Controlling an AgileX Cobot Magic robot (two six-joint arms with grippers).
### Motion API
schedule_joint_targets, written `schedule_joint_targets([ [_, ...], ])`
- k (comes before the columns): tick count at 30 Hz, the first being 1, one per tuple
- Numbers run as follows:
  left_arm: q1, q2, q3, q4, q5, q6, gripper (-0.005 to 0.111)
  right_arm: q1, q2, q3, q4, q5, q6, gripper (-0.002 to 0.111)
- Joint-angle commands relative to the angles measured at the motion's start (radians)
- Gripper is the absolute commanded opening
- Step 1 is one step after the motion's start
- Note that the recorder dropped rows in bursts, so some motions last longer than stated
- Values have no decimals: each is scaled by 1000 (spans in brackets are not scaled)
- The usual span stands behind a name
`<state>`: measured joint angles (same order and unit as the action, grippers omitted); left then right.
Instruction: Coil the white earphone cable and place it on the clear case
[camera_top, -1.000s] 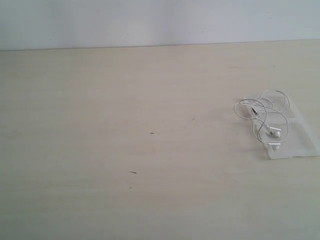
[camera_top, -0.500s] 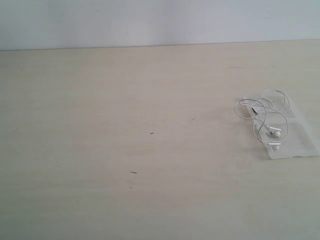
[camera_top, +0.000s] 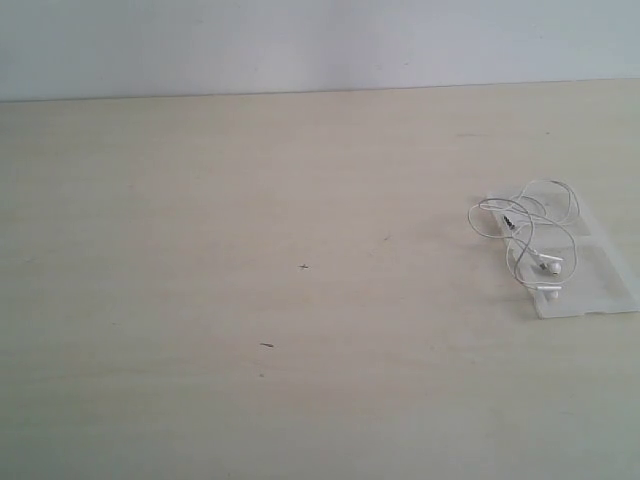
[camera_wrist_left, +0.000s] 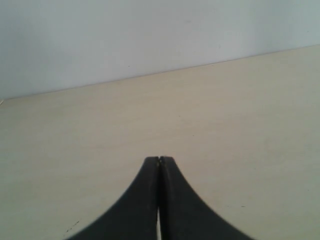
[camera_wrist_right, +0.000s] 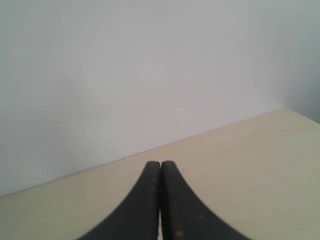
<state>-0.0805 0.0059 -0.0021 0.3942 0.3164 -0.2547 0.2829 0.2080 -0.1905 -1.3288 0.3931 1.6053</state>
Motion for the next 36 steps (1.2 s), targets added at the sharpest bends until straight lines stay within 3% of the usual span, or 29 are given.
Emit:
schedule_joint_targets([
  [1, 1, -6, 2, 4, 0, -8, 0, -4, -4, 4, -14, 6, -6, 0],
  [9, 1, -6, 2, 4, 0, -8, 0, -4, -4, 4, 24, 4, -14, 0],
  [23, 1, -6, 2, 4, 0, -8, 0, -4, -4, 4, 311, 91, -346, 0],
  [29, 1, -6, 2, 4, 0, -8, 0, -4, -45, 4, 561, 108, -668, 0],
  [36, 1, -6, 2, 4, 0, -8, 0, -4, -194, 4, 959, 28, -1225, 0],
])
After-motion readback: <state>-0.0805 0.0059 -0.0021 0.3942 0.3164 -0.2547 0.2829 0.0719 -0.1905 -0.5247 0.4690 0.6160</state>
